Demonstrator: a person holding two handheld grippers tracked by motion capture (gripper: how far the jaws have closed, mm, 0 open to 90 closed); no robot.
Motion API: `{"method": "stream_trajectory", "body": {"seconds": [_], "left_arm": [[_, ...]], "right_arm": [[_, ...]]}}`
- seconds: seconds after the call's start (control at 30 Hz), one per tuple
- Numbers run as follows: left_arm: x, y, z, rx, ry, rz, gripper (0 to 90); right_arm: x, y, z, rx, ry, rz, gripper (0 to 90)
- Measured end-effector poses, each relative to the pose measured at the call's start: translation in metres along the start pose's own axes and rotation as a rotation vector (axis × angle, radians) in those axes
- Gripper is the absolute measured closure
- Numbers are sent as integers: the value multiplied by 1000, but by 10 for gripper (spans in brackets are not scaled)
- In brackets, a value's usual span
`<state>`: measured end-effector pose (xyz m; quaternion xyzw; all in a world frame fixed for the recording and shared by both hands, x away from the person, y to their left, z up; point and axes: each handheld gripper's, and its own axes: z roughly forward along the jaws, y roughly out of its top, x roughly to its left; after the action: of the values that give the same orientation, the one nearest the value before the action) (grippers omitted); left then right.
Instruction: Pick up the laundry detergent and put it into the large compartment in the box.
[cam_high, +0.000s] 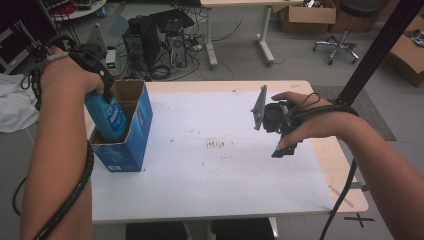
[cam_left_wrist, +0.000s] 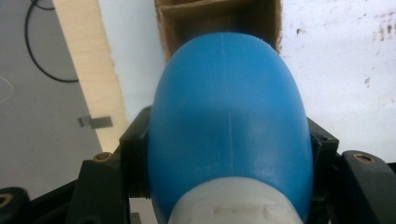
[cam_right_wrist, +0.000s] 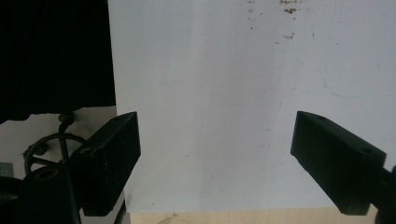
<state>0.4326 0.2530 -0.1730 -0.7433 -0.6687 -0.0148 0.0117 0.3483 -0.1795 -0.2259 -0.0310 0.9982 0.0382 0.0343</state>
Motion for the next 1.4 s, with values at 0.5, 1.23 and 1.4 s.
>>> {"method": "stream_trajectory", "body": {"seconds": [0.5,1.23,1.4], "left_arm": [[-2,6,51,34,5,7,380],[-6,12,97,61,-2,39,380],[-9,13,105,62,-6,45,380]], "right_arm": [[1,-1,3,3,6,2,160],[-1,-1,7,6,12,7,160],[0,0,6,7,12,10,160]]}}
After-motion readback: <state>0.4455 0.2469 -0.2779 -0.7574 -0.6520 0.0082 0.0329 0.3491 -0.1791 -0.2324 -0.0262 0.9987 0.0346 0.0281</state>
